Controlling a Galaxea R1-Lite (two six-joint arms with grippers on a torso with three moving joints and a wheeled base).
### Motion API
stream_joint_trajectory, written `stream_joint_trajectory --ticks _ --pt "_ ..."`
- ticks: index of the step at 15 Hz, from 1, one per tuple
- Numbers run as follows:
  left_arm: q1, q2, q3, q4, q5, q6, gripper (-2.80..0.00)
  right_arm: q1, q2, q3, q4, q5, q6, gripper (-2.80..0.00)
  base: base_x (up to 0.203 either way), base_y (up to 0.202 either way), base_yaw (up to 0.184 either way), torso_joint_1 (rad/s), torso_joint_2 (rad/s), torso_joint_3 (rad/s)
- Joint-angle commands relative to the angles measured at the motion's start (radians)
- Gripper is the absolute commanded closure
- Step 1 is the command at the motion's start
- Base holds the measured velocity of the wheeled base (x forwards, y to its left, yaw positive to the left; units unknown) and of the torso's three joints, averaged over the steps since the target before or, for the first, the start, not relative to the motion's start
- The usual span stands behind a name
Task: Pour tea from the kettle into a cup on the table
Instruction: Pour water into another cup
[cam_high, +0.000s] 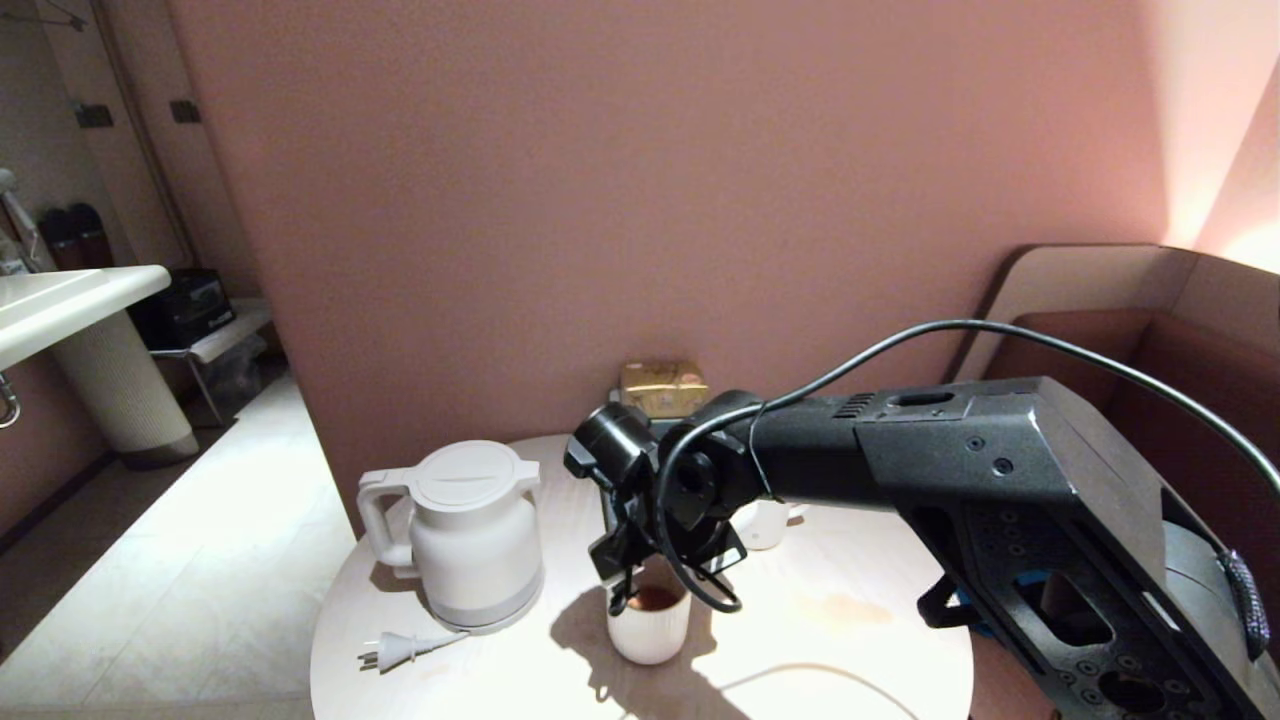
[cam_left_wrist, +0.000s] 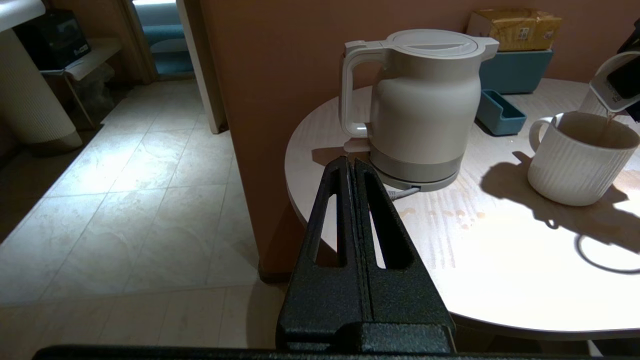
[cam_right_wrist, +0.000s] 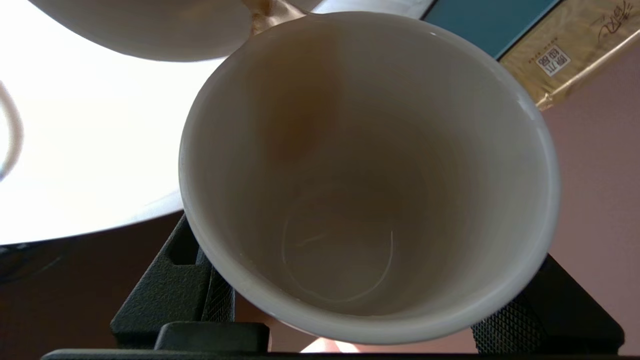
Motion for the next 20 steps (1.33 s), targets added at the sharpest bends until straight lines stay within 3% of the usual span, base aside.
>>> stream_joint_trajectory --ticks 1,13,17,20 --pt "0.000 0.000 0.000 -0.001 0.000 0.000 0.00 0.001 0.007 -0.004 0.002 -0.004 -0.008 0.00 0.000 0.000 0.000 0.000 0.00 0.000" --pt "0.000 0.000 0.000 -0.001 0.000 0.001 0.00 0.001 0.009 -0.002 -0.012 -0.021 -0.019 0.00 0.000 0.000 0.000 0.000 0.00 0.000" --pt "0.000 0.000 0.000 -0.001 0.000 0.001 0.00 -0.004 -0.017 0.011 -0.033 0.000 0.058 0.00 0.000 0.000 0.000 0.000 0.00 0.000" --pt "0.000 0.000 0.000 -0.001 0.000 -0.001 0.00 -0.036 -0.070 0.066 -0.062 0.079 0.123 0.00 0.000 0.000 0.000 0.000 0.00 0.000"
